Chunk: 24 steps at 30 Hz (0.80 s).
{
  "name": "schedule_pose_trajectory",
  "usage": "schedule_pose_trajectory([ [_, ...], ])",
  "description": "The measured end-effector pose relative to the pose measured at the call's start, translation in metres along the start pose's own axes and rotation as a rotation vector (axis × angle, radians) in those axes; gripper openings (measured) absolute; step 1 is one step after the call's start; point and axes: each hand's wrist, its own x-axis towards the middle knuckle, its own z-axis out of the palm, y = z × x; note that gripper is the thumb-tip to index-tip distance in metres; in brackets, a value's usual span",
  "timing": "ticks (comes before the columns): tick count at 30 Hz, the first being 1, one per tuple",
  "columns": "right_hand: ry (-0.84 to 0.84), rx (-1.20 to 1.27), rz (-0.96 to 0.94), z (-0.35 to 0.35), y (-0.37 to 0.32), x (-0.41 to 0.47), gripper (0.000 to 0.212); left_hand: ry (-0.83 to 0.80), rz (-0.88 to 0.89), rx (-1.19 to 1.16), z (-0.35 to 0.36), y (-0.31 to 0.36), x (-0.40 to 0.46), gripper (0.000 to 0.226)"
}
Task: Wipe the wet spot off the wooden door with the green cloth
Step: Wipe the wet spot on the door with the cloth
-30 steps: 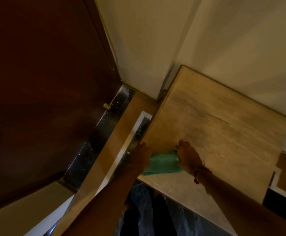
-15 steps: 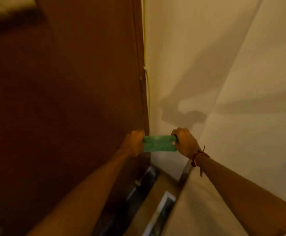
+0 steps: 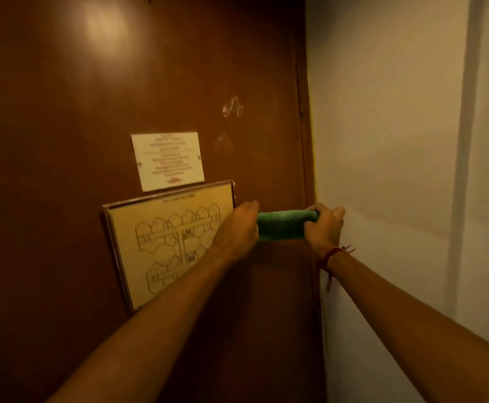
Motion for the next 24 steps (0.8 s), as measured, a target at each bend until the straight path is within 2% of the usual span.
schedule_pose_trajectory([
  [3, 0.090, 0.242, 0.094, 0.011, -0.048, 0.022, 0.031, 0.130, 0.059, 0.123, -0.036, 0.009, 0.024, 0.019],
  [6, 0.080, 0.434, 0.130, 0.026, -0.081, 0.042, 0.034, 0.263, 0.056, 0.300, -0.058, 0.009, 0.043, 0.018],
  [9, 0.075, 0.529, 0.167, 0.044, -0.103, 0.055, 0.035, 0.327, 0.009, 0.460, -0.068, 0.006, 0.056, 0.019],
  [11, 0.093, 0.562, 0.181, 0.058, -0.109, 0.052, 0.046, 0.338, -0.006, 0.501, -0.068, 0.002, 0.057, 0.020],
  [14, 0.130, 0.504, 0.153, 0.081, -0.111, 0.042, 0.063, 0.329, 0.007, 0.564, -0.064, 0.002, 0.059, 0.026],
  [20, -0.006, 0.308, -0.010, 0.104, -0.108, 0.044, 0.068, 0.444, 0.082, 0.716, -0.083, -0.003, 0.062, 0.049],
  [24, -0.014, 0.167, -0.163, 0.086, -0.119, 0.107, 0.067, 0.504, -0.050, 0.762, -0.119, -0.022, 0.060, 0.071],
])
